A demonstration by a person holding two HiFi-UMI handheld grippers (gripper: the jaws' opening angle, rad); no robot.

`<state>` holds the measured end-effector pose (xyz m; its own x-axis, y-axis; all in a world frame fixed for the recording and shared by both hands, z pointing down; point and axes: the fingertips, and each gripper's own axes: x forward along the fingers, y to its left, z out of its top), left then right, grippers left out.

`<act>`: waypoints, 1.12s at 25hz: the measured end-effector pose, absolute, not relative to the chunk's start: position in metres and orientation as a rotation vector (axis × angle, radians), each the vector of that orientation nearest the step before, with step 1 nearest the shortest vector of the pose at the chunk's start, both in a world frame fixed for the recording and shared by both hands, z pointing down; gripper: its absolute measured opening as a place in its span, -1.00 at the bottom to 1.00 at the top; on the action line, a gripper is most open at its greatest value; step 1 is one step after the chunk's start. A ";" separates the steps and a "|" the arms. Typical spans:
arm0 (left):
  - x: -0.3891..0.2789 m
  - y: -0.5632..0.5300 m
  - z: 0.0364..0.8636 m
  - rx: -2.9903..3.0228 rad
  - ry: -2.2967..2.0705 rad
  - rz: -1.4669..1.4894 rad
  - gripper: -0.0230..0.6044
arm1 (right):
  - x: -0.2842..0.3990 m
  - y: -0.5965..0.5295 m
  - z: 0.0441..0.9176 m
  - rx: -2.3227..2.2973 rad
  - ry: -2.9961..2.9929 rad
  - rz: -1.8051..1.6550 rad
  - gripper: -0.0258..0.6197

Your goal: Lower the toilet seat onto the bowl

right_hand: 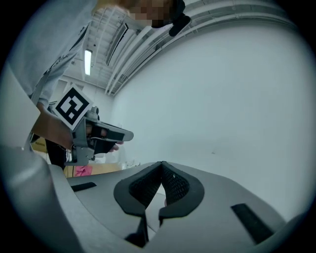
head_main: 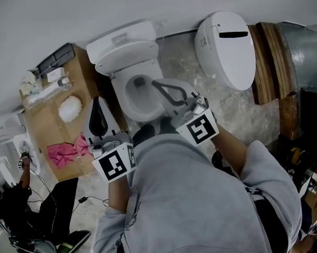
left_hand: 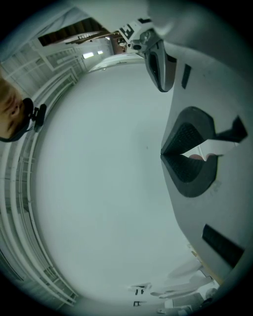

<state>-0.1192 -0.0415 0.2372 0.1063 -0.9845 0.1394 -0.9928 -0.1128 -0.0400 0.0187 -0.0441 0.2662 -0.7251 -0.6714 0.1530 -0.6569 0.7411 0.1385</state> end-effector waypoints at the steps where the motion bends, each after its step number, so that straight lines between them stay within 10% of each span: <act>1: -0.119 -0.041 0.234 2.293 -2.054 0.195 -0.93 | 0.020 -0.045 0.261 1.083 -2.754 -0.102 -0.92; 28: -0.131 -0.016 0.186 2.337 -2.141 0.095 -0.93 | 0.064 -0.047 0.198 1.488 -2.789 -0.011 -0.92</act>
